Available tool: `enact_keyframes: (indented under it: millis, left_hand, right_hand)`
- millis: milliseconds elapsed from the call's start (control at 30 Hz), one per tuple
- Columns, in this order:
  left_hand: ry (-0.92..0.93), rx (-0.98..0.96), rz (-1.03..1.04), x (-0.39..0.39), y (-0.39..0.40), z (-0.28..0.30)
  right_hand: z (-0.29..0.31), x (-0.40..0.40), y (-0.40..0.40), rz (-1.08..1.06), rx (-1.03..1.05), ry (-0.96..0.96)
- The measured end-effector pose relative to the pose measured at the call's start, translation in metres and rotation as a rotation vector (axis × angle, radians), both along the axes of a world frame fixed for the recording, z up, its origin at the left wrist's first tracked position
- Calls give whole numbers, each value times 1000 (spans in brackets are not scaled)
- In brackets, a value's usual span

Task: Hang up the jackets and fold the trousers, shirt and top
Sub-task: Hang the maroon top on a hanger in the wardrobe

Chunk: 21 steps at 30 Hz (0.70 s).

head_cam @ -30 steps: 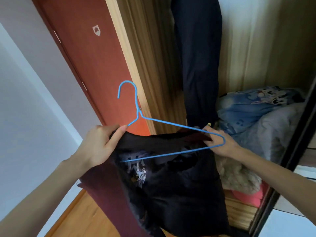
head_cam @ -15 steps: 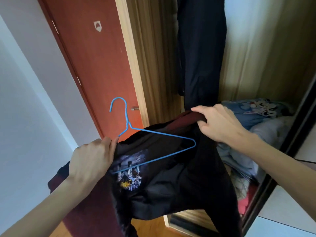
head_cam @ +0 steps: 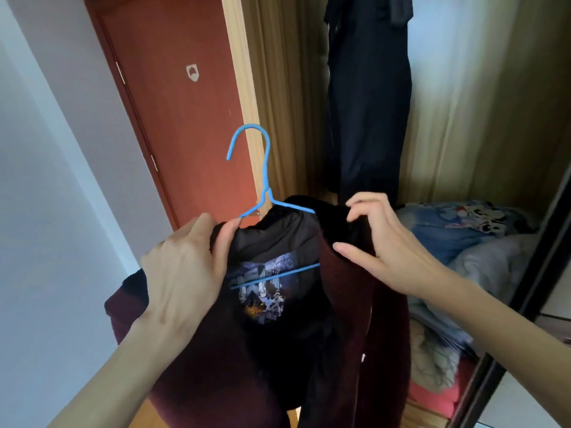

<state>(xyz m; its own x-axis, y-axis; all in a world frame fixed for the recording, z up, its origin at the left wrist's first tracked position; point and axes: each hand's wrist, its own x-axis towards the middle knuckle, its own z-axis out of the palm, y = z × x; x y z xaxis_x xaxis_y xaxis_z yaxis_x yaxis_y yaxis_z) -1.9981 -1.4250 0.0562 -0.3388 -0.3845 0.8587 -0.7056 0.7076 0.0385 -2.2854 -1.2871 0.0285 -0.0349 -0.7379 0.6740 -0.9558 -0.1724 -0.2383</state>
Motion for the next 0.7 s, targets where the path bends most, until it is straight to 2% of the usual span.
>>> enact_keyframes:
  millis: [33, 67, 167, 333, 467, 533, 633, 700]
  left_hand:
    - [4, -2, -14, -1, 3, 1]
    - [4, -4, -29, -2, 5, 2]
    - [-32, 17, -77, -5, 6, -2]
    - [-230, 7, -146, 12, -12, -23]
    - [-90, 103, 84, 12, -26, -32]
    - [-52, 151, -6, 10, -30, -36]
    - [-149, 272, -294, 21, -36, -33]
    - [-190, 356, -363, 26, -41, -29]
  right_hand:
    - [4, -8, -5, 31, 60, -45]
    - [10, -12, -10, 22, 118, -12]
    - [15, -16, -25, 8, 222, 214]
    - [2, -15, -24, 166, 42, 107]
    - [7, -2, -24, 183, -4, 88]
    - [12, -1, -23, 171, -26, 47]
    - [16, -12, -14, 156, -11, -57]
    - [17, -18, -8, 144, 17, -95]
